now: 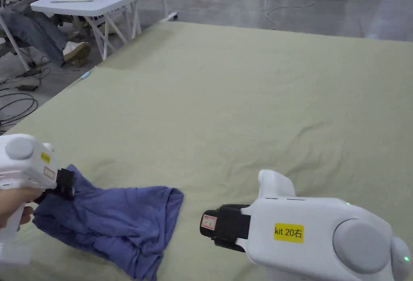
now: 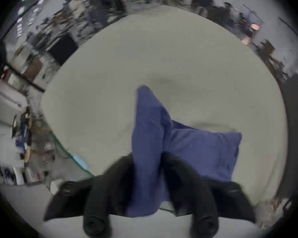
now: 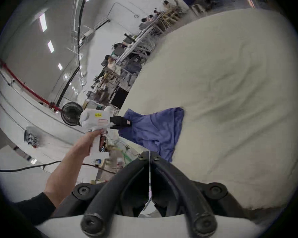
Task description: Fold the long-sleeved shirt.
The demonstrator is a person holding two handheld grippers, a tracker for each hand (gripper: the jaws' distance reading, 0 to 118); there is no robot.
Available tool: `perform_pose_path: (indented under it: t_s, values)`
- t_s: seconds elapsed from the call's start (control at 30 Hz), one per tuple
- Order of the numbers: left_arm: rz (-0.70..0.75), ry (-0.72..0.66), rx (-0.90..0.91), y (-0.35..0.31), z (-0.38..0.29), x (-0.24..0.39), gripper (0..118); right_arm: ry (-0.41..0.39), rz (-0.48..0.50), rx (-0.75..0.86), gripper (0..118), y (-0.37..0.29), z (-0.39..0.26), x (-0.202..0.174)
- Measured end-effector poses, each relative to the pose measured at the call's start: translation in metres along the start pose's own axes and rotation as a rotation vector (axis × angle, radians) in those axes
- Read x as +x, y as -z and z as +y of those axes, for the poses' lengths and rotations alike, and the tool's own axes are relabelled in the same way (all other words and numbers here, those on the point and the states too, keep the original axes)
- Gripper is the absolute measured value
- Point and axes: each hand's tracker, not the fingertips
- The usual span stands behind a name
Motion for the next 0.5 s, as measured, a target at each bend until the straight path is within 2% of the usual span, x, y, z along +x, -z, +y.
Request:
perform_pose_path:
  t_s: [0.03, 0.07, 0.17, 0.27, 0.33, 0.37, 0.4, 0.43, 0.47, 0.5]
  values:
    - [0.060, 0.042, 0.026, -0.004, 0.000, 0.001, 113, -0.001, -0.005, 0.003, 0, -0.003, 0.000, 0.002]
    - [0.089, 0.075, 0.050, -0.007, 0.000, 0.001, 118, -0.002, -0.010, 0.009, 0, -0.006, 0.000, 0.003]
    - [0.046, 0.082, 0.146, -0.035, -0.002, 0.019, 118, 0.002, -0.023, 0.035, 0, -0.021, 0.001, 0.005]
    - [-0.080, 0.047, 0.211, -0.064, -0.007, 0.037, 118, -0.013, -0.044, 0.080, 0, -0.040, 0.002, 0.003]
    - [-0.205, 0.028, 0.220, -0.085, -0.015, 0.052, 118, -0.028, -0.065, 0.105, 0, -0.058, 0.000, 0.003]
    - [-0.328, 0.024, 0.182, -0.100, -0.021, 0.066, 113, -0.028, -0.070, 0.119, 0, -0.069, -0.001, 0.005]
    - [-0.477, 0.022, 0.203, -0.119, -0.031, 0.081, 76, -0.025, -0.079, 0.143, 0, -0.083, -0.002, 0.007]
    - [-0.557, 0.037, 0.261, -0.136, -0.039, 0.100, 18, -0.039, -0.115, 0.179, 0, -0.097, -0.004, 0.008]
    - [-0.535, 0.069, 0.345, -0.157, -0.048, 0.114, 0, -0.065, -0.160, 0.225, 0, -0.114, -0.005, 0.009]
    - [-0.480, 0.138, 0.430, -0.184, -0.057, 0.139, 0, -0.079, -0.207, 0.280, 0, -0.134, -0.006, 0.010]
